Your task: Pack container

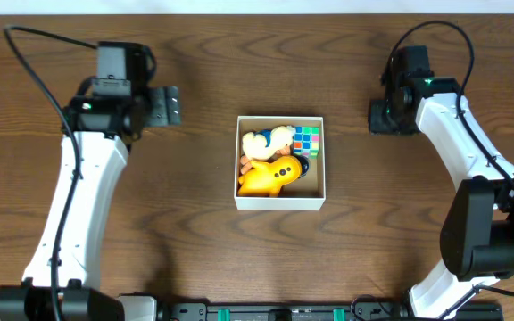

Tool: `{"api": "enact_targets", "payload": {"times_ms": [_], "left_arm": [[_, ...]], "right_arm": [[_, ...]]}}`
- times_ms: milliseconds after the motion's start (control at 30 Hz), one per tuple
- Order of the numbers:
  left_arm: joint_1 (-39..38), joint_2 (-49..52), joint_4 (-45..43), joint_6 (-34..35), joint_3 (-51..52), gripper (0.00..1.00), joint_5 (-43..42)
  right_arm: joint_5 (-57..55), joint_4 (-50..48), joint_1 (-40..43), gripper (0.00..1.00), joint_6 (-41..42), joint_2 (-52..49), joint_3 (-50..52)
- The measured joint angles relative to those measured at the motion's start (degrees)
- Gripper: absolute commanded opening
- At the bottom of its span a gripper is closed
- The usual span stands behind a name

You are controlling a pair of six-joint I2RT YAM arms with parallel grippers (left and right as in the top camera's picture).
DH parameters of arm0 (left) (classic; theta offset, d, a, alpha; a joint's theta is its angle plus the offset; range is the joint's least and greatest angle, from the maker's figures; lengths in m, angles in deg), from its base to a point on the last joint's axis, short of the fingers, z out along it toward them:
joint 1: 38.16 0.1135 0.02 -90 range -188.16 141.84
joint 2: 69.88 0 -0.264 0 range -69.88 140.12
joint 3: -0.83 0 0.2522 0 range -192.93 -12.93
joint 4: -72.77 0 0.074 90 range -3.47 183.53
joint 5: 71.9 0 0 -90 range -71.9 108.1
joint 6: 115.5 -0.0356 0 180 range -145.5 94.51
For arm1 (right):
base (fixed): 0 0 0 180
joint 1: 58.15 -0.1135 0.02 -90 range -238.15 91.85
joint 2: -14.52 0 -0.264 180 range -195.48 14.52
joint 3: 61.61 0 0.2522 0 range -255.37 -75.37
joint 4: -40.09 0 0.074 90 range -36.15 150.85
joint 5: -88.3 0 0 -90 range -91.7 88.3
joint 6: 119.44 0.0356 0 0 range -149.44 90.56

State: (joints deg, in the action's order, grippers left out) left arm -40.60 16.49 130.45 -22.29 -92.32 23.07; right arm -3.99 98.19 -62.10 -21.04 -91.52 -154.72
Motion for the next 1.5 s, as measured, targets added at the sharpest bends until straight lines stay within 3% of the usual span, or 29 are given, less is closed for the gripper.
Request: {"api": "enact_targets", "payload": {"times_ms": [33, 200, 533, 733, 1000, 1167, 1300, 1500], "left_arm": [[1.4, 0.6, -1.1, 0.1, 0.0, 0.98, 0.3], [6.9, 2.4, -4.3, 0.9, 0.0, 0.98, 1.5], [8.3, -0.7, -1.0, 1.3, 1.5, 0.98, 2.3], [3.7, -14.9, -3.9, 0.8, 10.0, 0.98, 2.6], [-1.4, -37.0, -3.4, -1.0, 27.5, 0.98, 2.7], [-2.5, -50.2, -1.6, -6.2, 36.2, 0.98, 4.1], [-2.5, -56.0, -0.6, -7.9, 39.1, 0.98, 5.8], [-2.5, -56.7, -0.6, -9.0, 39.6, 0.98, 6.5]], "right_arm": [[-1.3, -2.6, 0.0, 0.99, -0.5, 0.3, 0.0], [-4.9, -13.5, 0.0, 0.99, -3.1, 2.8, -0.2], [-5.2, -1.7, 1.7, 0.99, -7.0, 11.5, -0.1], [-4.7, -3.5, 2.7, 0.99, -7.0, 26.8, 4.6], [-7.8, -6.0, 2.7, 0.99, 0.0, 49.7, 28.0], [-8.8, -5.5, 2.7, 0.99, 2.0, 62.7, 40.7], [-9.0, -5.5, 2.7, 0.99, 2.5, 68.4, 45.9], [-9.0, -5.6, 2.7, 0.99, 2.8, 68.8, 47.2]]}}
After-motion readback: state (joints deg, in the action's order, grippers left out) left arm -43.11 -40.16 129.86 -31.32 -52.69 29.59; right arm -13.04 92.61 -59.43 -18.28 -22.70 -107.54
